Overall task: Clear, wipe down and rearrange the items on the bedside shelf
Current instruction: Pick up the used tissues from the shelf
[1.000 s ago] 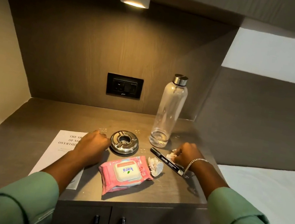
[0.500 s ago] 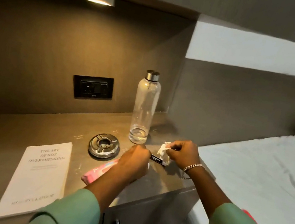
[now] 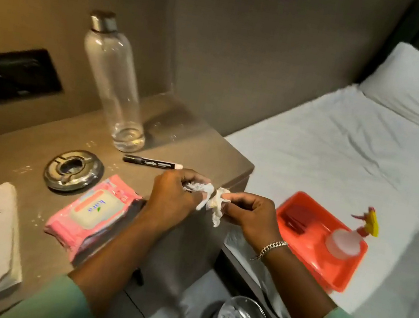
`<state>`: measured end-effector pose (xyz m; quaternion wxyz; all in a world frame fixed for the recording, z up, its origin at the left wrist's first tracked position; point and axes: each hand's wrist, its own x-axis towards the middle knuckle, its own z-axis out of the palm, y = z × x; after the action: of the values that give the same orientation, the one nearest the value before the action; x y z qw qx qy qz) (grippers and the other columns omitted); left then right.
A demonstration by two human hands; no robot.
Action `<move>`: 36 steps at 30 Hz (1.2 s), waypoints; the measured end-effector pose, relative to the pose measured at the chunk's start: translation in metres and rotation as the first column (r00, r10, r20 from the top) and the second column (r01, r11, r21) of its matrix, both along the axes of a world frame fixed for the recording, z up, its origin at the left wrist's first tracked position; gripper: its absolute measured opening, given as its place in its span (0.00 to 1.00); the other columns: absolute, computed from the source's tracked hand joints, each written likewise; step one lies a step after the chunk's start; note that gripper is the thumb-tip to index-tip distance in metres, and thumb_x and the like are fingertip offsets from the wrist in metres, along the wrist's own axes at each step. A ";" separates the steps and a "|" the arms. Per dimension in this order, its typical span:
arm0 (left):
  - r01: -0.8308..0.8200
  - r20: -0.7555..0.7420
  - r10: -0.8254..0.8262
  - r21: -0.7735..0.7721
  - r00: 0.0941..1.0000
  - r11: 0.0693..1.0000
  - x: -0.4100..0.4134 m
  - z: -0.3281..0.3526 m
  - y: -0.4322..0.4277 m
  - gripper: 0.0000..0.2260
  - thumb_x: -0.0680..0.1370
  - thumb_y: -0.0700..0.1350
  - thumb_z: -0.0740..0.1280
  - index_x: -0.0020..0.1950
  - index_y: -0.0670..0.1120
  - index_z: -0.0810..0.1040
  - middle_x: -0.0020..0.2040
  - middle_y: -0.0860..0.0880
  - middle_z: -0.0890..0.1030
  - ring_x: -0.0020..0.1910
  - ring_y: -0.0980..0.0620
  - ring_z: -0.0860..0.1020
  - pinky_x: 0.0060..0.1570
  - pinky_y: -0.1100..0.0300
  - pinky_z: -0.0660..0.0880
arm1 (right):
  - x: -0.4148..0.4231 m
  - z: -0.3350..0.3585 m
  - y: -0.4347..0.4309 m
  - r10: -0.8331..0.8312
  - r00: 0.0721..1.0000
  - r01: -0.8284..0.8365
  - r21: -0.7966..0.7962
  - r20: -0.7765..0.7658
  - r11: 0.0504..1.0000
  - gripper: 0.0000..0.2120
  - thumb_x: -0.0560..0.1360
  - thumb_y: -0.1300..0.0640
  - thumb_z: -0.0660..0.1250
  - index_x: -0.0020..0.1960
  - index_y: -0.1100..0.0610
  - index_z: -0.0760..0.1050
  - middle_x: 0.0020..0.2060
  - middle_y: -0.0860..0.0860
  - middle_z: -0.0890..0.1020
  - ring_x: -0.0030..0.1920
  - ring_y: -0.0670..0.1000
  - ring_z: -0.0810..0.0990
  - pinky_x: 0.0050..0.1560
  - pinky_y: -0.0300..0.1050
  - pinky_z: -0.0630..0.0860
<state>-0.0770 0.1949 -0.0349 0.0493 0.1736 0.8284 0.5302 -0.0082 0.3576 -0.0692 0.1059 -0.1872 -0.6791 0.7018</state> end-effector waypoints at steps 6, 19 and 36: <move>-0.029 0.441 -0.028 0.123 0.897 0.992 0.064 -0.103 0.064 0.14 0.67 0.31 0.74 0.39 0.51 0.81 0.39 0.48 0.84 0.40 0.50 0.81 0.42 0.59 0.79 | 0.068 -0.082 0.026 -0.187 0.946 0.230 -0.142 0.266 0.963 0.06 0.69 0.74 0.70 0.46 0.69 0.81 0.30 0.51 0.84 0.29 0.47 0.82 0.34 0.38 0.82; 0.111 0.974 -0.125 0.106 0.189 0.988 0.110 -0.236 0.129 0.10 0.79 0.38 0.60 0.58 0.45 0.76 0.52 0.43 0.76 0.55 0.42 0.75 0.53 0.49 0.73 | 0.136 -0.227 0.093 -0.221 0.633 0.423 -0.092 0.742 0.901 0.10 0.72 0.67 0.66 0.39 0.53 0.74 0.42 0.59 0.80 0.40 0.57 0.77 0.46 0.55 0.78; -0.153 0.563 -0.121 0.415 0.818 0.897 0.073 -0.043 -0.019 0.15 0.75 0.35 0.66 0.63 0.38 0.75 0.56 0.36 0.82 0.50 0.42 0.81 0.49 0.54 0.78 | 0.025 -0.076 0.013 0.190 0.922 -0.056 -0.371 0.337 0.927 0.05 0.74 0.67 0.66 0.47 0.61 0.78 0.38 0.59 0.83 0.32 0.52 0.82 0.31 0.40 0.77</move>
<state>-0.0040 0.1762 -0.0784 0.2517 0.0047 0.6335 0.7316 0.0172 0.3708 -0.1452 -0.1034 -0.2871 -0.5597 0.7705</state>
